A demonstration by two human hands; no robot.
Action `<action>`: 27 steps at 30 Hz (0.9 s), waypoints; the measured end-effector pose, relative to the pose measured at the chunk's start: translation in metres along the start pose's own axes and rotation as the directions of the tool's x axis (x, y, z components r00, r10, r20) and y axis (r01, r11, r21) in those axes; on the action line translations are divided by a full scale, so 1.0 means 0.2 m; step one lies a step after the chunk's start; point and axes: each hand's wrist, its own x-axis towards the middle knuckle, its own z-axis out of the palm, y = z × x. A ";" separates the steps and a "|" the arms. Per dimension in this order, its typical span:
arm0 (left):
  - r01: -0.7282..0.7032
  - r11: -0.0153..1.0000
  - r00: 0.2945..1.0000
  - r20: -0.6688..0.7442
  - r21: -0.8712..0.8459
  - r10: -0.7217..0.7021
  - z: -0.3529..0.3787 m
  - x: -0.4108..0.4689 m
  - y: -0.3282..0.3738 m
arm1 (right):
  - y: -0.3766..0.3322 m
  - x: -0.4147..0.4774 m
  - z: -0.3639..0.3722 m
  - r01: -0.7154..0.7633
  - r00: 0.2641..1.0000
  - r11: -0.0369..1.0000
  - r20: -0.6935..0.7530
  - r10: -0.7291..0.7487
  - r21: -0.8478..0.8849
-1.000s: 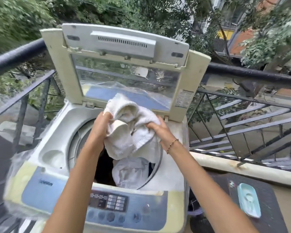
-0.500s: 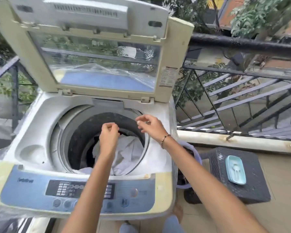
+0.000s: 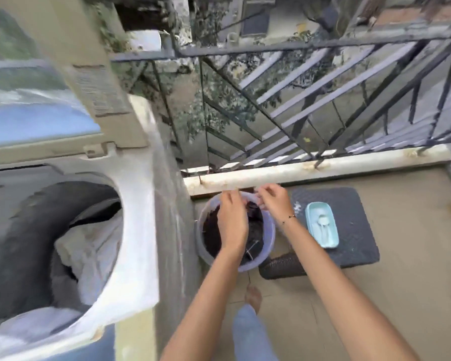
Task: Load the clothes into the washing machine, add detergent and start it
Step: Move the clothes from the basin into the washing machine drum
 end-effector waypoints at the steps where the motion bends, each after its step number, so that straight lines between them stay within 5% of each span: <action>1: 0.050 0.997 0.999 -0.002 0.056 -0.050 0.08 0.07 -0.10 | 0.11 0.07 -0.04 -0.048 0.999 0.999 0.000 0.048 -0.006; 8: 0.305 0.895 0.950 -0.032 0.325 -0.312 0.31 0.59 -0.82 | 0.90 0.47 -0.01 -0.262 0.962 0.955 0.047 0.270 -0.140; 17: 0.430 0.746 0.888 -0.089 0.509 -0.451 0.33 0.97 -1.41 | 1.55 0.70 0.28 -0.404 0.869 0.826 0.119 0.481 -0.392; 23: 0.212 0.654 0.961 -0.034 0.727 -0.274 0.34 1.20 -1.72 | 1.76 0.81 0.39 -0.455 0.817 0.795 0.166 0.552 -0.401; 27: -0.014 0.484 0.988 0.086 0.875 -0.127 0.31 1.37 -1.79 | 1.84 0.88 0.43 -0.430 0.818 0.782 0.173 0.549 -0.450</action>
